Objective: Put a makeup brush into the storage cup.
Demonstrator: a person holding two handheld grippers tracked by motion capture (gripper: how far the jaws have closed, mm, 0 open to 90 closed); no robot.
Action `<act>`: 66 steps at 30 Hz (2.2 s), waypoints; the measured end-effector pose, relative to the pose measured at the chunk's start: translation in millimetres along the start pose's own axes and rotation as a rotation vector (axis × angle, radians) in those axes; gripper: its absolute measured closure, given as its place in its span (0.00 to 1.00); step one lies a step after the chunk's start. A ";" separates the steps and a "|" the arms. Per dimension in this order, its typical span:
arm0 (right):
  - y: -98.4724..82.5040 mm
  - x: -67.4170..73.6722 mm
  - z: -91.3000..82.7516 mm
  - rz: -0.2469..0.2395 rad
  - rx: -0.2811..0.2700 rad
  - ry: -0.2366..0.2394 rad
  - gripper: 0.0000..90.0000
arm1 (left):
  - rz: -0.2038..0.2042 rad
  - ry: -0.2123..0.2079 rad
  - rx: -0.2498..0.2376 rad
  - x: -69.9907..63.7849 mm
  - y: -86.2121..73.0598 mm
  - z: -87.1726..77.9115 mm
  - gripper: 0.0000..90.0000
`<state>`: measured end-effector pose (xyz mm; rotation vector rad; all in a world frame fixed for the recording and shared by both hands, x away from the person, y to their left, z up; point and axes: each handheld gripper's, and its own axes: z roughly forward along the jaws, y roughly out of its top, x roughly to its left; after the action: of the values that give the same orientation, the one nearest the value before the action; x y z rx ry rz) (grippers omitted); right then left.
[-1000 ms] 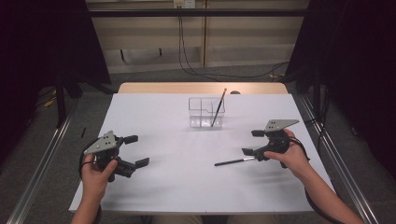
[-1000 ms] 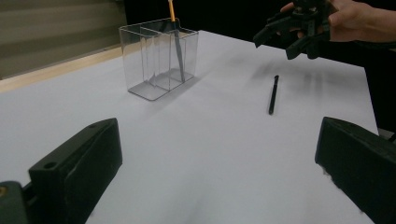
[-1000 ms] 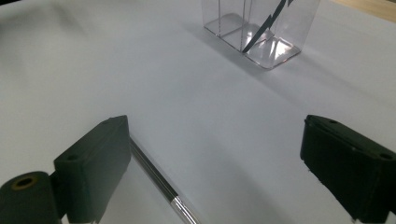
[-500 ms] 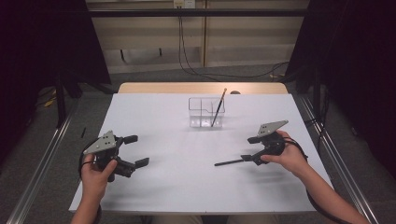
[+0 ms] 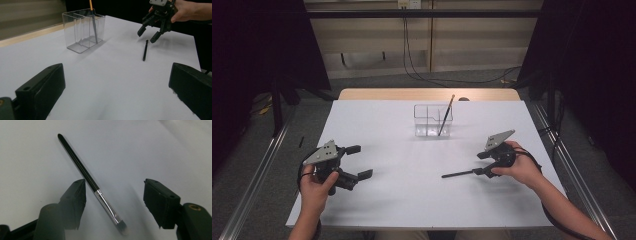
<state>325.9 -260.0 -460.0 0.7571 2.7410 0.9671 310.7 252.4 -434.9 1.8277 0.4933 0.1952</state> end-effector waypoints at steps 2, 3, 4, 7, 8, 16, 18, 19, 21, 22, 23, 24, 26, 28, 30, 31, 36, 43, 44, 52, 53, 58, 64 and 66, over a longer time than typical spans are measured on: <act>-0.6 0.4 1.8 -0.006 0.016 0.003 0.41 | 0.000 -0.002 -0.001 0.1 -0.1 0.0 0.01; -0.6 0.8 2.3 -0.012 0.032 0.002 0.43 | 0.000 -0.002 -0.001 0.2 0.0 0.0 0.01; -0.4 1.2 3.2 -0.017 0.050 0.000 0.45 | 0.001 0.000 -0.001 0.3 0.0 -0.1 0.01; 0.1 2.0 5.2 -0.028 0.083 0.004 0.48 | 0.000 -0.001 -0.001 0.2 -0.1 0.0 0.01; 0.2 2.0 6.0 -0.029 0.090 0.009 0.50 | 0.000 0.000 0.000 0.2 -0.1 -0.1 0.01; 5.9 3.5 6.5 -0.039 0.152 0.025 0.72 | -0.002 -0.001 0.000 0.6 -0.5 -0.2 0.01; 8.1 3.8 7.3 -0.043 0.165 0.030 0.79 | 0.000 -0.001 0.002 0.3 -0.5 0.2 0.01; 8.9 4.0 7.6 -0.042 0.170 0.036 0.81 | 0.000 -0.001 0.002 0.2 -0.5 0.4 0.01; 10.9 4.1 8.2 -0.032 0.182 0.036 0.84 | -0.001 -0.002 0.001 -0.1 -0.4 0.5 0.01; 11.9 4.1 8.8 -0.036 0.188 0.039 0.86 | 0.000 -0.001 0.002 -0.2 -0.2 0.5 0.01; 12.9 3.1 9.4 -0.034 0.194 0.042 0.87 | -0.001 -0.002 0.001 -0.2 -0.2 0.6 0.01; 14.0 2.8 9.5 -0.022 0.203 0.041 0.89 | -0.001 -0.003 0.002 -0.2 -0.2 0.6 0.01; 16.9 1.0 11.1 -0.020 0.219 0.060 0.94 | -0.001 -0.003 0.004 -0.2 -0.3 1.0 0.01; 19.9 0.1 12.1 0.000 0.245 0.067 0.94 | -0.002 -0.005 0.003 -0.1 -0.4 1.4 0.01; 22.8 -0.2 12.9 0.002 0.267 0.069 0.94 | -0.006 -0.005 0.002 -0.1 -0.6 2.1 0.01; 24.3 -0.4 13.4 0.009 0.278 0.071 0.94 | -0.003 -0.005 0.004 0.1 -0.7 2.2 0.01; 30.2 -1.9 16.4 -0.008 0.322 0.086 0.92 | -0.001 -0.009 0.010 0.1 -0.9 3.5 0.01; 35.9 -1.3 18.9 0.017 0.371 0.071 0.93 | -0.001 -0.013 0.013 -0.1 -0.6 4.6 0.01; 36.2 -1.8 19.2 0.008 0.375 0.070 0.94 | 0.001 -0.014 0.014 0.1 -0.6 4.8 0.01; 37.7 0.6 18.7 0.001 0.386 0.051 0.94 | -0.002 -0.019 0.023 0.4 0.7 6.3 0.01; 37.0 1.1 18.0 0.016 0.378 0.052 0.94 | -0.001 -0.020 0.025 0.4 1.2 6.6 0.01; 38.7 1.9 12.5 0.028 0.327 0.049 0.94 | 0.002 -0.028 0.035 -0.7 3.8 9.6 0.01; 46.9 8.9 6.3 0.005 0.277 0.064 0.94 | 0.013 -0.045 0.042 -2.9 9.1 15.7 0.01; 49.6 11.2 4.3 -0.005 0.266 0.077 0.94 | 0.017 -0.056 0.049 -4.1 11.0 19.1 0.01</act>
<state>338.0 -218.9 -432.3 0.7642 2.9758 0.6492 316.8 231.4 -430.0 1.8804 0.4462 0.1441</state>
